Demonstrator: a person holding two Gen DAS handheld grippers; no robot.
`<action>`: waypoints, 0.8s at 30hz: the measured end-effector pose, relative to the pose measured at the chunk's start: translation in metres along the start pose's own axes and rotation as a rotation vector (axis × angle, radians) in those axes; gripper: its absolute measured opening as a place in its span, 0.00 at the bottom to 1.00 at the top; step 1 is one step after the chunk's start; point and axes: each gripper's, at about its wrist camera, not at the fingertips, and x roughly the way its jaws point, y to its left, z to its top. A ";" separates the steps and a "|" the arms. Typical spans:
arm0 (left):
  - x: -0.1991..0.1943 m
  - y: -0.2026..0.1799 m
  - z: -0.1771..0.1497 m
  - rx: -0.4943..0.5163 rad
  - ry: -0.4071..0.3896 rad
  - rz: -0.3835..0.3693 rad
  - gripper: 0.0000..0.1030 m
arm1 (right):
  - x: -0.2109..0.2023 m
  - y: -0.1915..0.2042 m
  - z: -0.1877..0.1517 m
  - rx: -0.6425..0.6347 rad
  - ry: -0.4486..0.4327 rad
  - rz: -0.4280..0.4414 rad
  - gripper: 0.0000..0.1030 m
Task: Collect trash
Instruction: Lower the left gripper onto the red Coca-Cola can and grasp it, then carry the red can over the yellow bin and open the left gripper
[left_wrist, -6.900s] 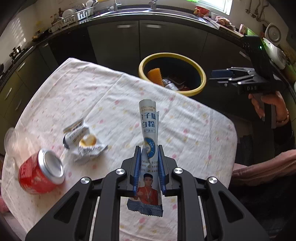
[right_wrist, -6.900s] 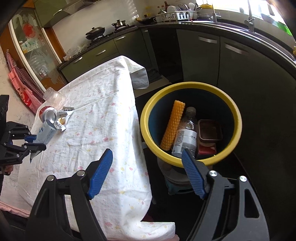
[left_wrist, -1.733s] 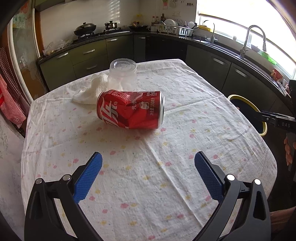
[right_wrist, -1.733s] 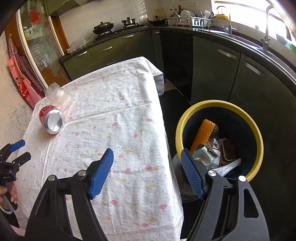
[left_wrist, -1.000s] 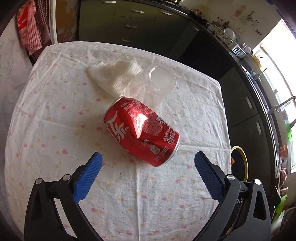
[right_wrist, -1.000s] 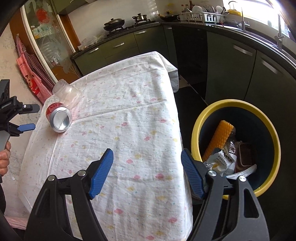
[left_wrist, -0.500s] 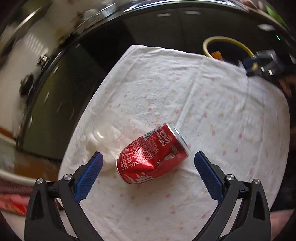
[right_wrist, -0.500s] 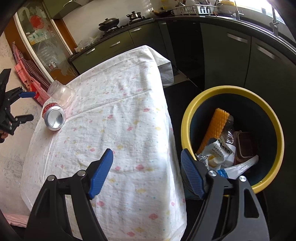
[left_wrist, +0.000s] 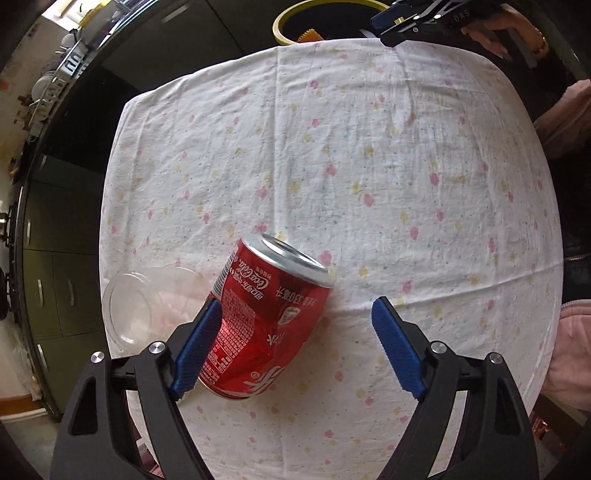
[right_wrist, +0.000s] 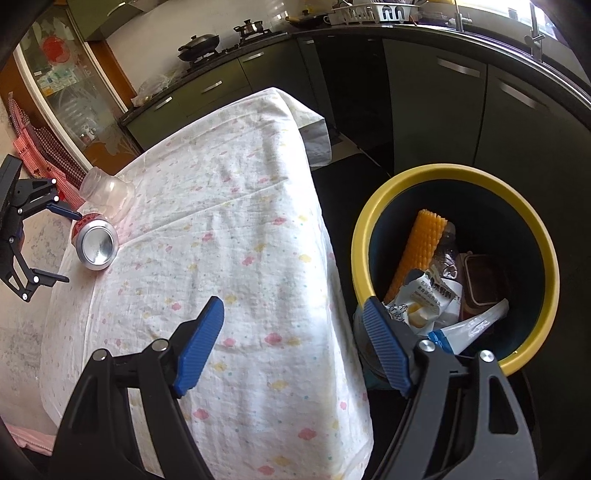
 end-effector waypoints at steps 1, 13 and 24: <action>0.003 0.001 0.001 0.001 0.003 0.005 0.81 | 0.001 0.000 0.000 0.000 0.002 0.001 0.72; 0.041 0.018 0.008 0.061 0.062 0.032 0.81 | 0.002 -0.003 0.000 0.016 0.015 0.021 0.72; 0.049 0.021 -0.002 -0.035 0.078 -0.025 0.57 | -0.002 0.004 0.003 -0.004 0.009 0.047 0.73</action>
